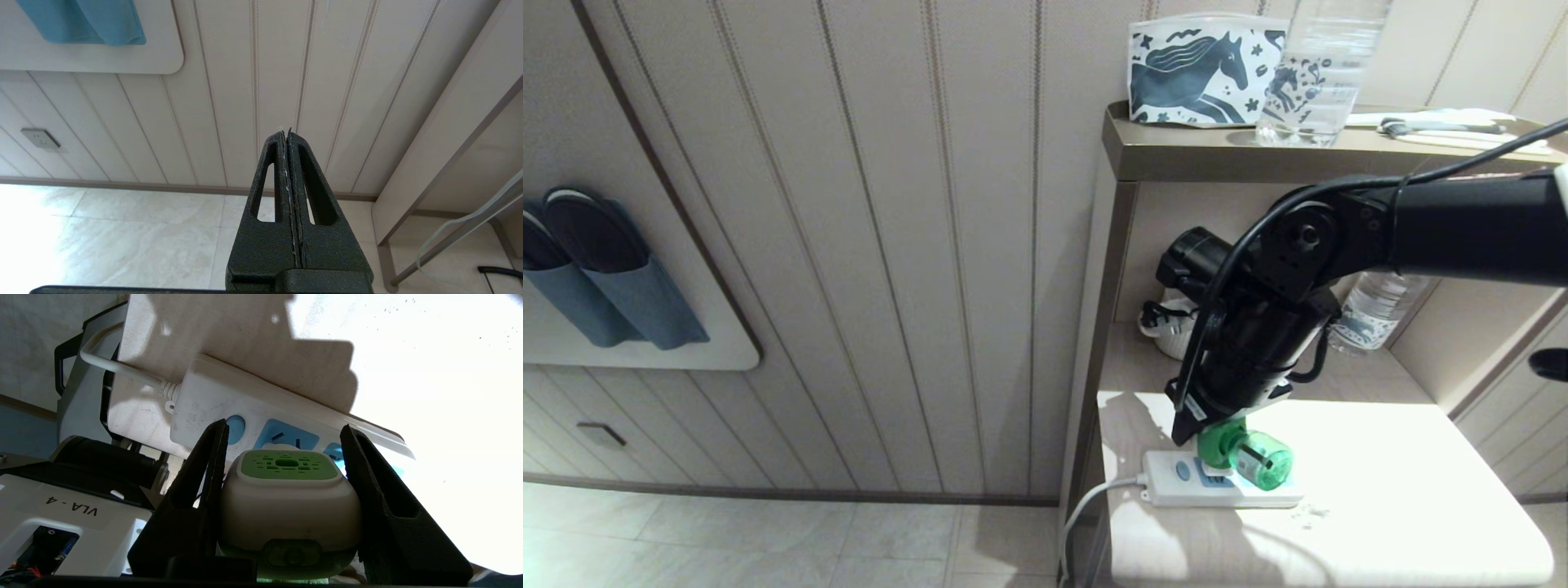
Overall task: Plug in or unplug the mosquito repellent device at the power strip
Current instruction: Insert the plug into the socket
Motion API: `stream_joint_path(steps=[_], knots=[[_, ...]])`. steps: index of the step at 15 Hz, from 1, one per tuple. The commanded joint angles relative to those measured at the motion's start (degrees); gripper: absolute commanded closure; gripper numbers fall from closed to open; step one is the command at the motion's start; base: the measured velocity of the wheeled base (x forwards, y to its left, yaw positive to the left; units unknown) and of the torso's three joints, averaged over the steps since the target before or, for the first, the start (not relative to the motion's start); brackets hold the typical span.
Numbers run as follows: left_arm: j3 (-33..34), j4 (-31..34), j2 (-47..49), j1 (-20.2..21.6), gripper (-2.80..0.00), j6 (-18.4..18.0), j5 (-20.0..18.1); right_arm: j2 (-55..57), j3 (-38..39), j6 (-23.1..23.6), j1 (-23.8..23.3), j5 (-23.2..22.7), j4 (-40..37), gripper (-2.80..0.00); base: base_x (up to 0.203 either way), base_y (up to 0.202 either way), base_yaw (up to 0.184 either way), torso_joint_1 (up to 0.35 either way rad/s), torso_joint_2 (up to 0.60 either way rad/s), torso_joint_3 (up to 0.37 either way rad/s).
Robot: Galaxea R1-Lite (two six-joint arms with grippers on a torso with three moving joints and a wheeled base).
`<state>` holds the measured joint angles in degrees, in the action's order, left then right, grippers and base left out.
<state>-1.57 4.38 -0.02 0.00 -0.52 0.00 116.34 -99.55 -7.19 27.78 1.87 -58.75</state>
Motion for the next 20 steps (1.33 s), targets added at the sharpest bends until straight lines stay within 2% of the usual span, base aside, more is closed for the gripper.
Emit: stream_joint_path(steps=[1, 4, 10, 18, 20], knots=[[-0.01, 0.02, 0.02, 0.0, 0.0, 0.0, 0.0, -0.5, 1.2, 0.16, -0.01, -0.02, -0.14, 0.0, 0.0, 0.0, 0.0, 0.0, 0.0, 0.0], [-0.01, 0.02, 0.02, 0.0, 0.0, 0.0, 0.0, -0.73, 2.04, 0.85, 0.08, -0.09, 2.12, 0.0, 0.0, 0.0, 0.0, 0.0, 0.0, 0.0], [-0.01, 0.02, 0.02, 0.0, 0.0, 0.0, 0.0, -6.11, 9.39, 0.78, 0.05, 0.11, 10.47, 0.0, 0.0, 0.0, 0.0, 0.0, 0.0, 0.0], [-0.01, 0.02, 0.02, 0.0, 0.0, 0.0, 0.0, -11.54, 12.63, 0.68, 0.15, -0.01, 11.95, 0.0, 0.0, 0.0, 0.0, 0.0, 0.0, 0.0], [-0.01, 0.02, 0.02, 0.0, 0.0, 0.0, 0.0, -12.03, 15.73, 0.77, 0.17, -0.02, 15.41, 0.0, 0.0, 0.0, 0.0, 0.0, 0.0, 0.0]])
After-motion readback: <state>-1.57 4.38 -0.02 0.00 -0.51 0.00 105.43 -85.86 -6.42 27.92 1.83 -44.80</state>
